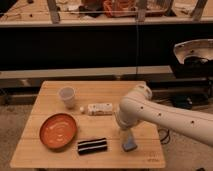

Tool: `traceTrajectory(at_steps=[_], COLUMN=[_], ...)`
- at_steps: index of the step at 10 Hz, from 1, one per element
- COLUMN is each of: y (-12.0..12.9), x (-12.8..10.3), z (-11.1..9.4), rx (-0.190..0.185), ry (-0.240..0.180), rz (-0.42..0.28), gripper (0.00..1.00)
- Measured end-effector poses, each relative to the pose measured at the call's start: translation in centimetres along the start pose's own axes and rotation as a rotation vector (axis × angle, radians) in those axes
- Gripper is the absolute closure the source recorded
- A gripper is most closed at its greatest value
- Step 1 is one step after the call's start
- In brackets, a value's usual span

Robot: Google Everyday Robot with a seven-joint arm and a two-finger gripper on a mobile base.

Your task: Place the eraser in the ceramic cup

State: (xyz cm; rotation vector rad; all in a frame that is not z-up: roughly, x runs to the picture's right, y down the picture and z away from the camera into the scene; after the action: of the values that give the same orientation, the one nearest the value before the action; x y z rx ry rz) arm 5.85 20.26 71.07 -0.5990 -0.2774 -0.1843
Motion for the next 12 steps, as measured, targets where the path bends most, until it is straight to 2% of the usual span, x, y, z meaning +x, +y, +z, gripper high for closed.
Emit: traceTrajectory(at_steps=[3,5,7,10,12], y=[0.2,0.2,0.6,0.7,0.8], x=[-2.0,-3.7,-4.3,-6.8,-7.2], z=[1.2,2.9,3.9,6.0,6.9], rx=[-0.002,-0.01,-0.025,-0.048,-0.052], ry=[-0.043,-0.075,-0.096,-0.132,-0.148], rz=[-0.026,-0.044,-0.054,-0.085,-0.092], gripper=[0.2,0.2,0.2,0.2,0.2])
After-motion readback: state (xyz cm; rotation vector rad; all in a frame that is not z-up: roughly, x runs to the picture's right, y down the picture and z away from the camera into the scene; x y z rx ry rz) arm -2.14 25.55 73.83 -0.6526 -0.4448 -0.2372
